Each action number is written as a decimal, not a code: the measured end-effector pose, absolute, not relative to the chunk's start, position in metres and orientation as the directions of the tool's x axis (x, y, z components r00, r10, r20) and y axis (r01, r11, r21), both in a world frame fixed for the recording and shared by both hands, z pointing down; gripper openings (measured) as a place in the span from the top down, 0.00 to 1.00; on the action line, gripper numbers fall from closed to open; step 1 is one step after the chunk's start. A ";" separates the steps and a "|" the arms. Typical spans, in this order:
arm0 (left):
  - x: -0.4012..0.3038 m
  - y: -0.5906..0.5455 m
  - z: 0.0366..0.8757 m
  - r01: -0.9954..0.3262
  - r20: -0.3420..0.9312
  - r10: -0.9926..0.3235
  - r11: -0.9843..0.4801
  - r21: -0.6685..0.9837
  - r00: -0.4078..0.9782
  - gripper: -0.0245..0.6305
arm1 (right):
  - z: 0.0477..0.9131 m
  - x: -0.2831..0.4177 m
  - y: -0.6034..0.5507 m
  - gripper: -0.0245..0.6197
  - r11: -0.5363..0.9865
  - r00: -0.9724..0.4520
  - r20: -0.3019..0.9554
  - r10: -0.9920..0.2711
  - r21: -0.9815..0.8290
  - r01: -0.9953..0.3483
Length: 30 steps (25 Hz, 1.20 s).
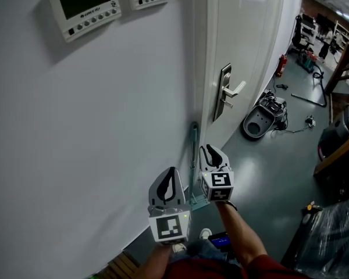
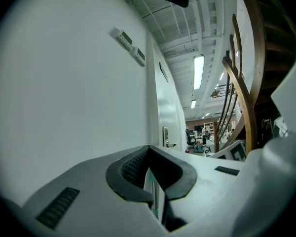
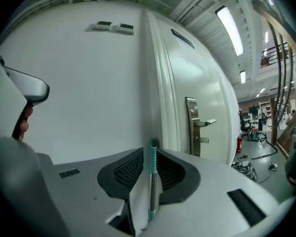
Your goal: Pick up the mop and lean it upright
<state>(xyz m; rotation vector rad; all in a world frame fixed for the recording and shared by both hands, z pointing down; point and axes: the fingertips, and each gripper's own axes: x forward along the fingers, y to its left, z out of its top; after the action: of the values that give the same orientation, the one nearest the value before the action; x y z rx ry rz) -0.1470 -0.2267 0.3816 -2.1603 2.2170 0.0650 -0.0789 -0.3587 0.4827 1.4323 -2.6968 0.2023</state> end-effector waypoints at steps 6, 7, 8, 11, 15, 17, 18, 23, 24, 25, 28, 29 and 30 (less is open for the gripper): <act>-0.149 -0.227 0.382 -0.999 -0.057 -0.998 0.041 0.000 -0.041 0.94 | 0.506 -0.096 -0.387 0.79 0.566 -0.565 0.234 -0.791 -0.071 -0.822; -0.150 -0.227 0.382 -0.999 -0.056 -0.997 0.043 0.000 -0.043 0.94 | 0.510 -0.099 -0.392 0.78 0.568 -0.567 0.245 -0.786 -0.072 -0.820; -0.150 -0.226 0.382 -0.999 -0.056 -0.997 0.046 0.000 -0.046 0.94 | 0.516 -0.102 -0.396 0.76 0.574 -0.571 0.253 -0.781 -0.068 -0.816; -0.152 -0.225 0.382 -0.999 -0.052 -0.997 0.054 -0.001 -0.054 0.94 | 0.535 -0.112 -0.409 0.74 0.590 -0.577 0.273 -0.769 -0.042 -0.806; -0.154 -0.226 0.380 -0.998 -0.051 -0.997 0.063 0.001 -0.063 0.94 | 0.546 -0.122 -0.423 0.74 0.582 -0.563 0.303 -0.769 -0.032 -0.813; -0.154 -0.226 0.381 -0.998 -0.047 -0.997 0.066 0.000 -0.065 0.94 | 0.547 -0.125 -0.429 0.74 0.574 -0.556 0.301 -0.775 -0.032 -0.818; -0.154 -0.226 0.382 -0.998 -0.043 -0.997 0.067 -0.001 -0.066 0.94 | 0.550 -0.126 -0.431 0.74 0.573 -0.554 0.307 -0.774 -0.034 -0.819; -0.156 -0.226 0.388 -0.997 -0.025 -0.997 0.072 -0.005 -0.072 0.94 | 0.568 -0.130 -0.442 0.74 0.561 -0.539 0.345 -0.768 -0.044 -0.827; -0.156 -0.226 0.388 -0.997 -0.024 -0.997 0.073 -0.007 -0.073 0.94 | 0.568 -0.131 -0.443 0.74 0.561 -0.541 0.345 -0.767 -0.048 -0.826; -0.156 -0.226 0.389 -0.997 -0.022 -0.997 0.074 -0.009 -0.074 0.94 | 0.567 -0.133 -0.444 0.74 0.562 -0.543 0.344 -0.766 -0.051 -0.826; -0.156 -0.225 0.390 -0.997 -0.021 -0.997 0.075 -0.010 -0.075 0.94 | 0.567 -0.136 -0.444 0.74 0.570 -0.549 0.347 -0.761 -0.047 -0.820; -0.156 -0.225 0.390 -0.997 -0.020 -0.997 0.075 -0.010 -0.075 0.94 | 0.568 -0.136 -0.444 0.75 0.571 -0.547 0.351 -0.760 -0.042 -0.820; -0.156 -0.226 0.391 -0.997 -0.019 -0.997 0.075 -0.009 -0.075 0.94 | 0.569 -0.136 -0.444 0.75 0.568 -0.543 0.351 -0.763 -0.037 -0.822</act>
<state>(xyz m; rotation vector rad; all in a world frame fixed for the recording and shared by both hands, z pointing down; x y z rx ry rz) -0.1556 -0.2257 0.3905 -2.1230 2.2884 0.0090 -0.1360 -0.4445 0.5694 1.3046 -2.5082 0.2848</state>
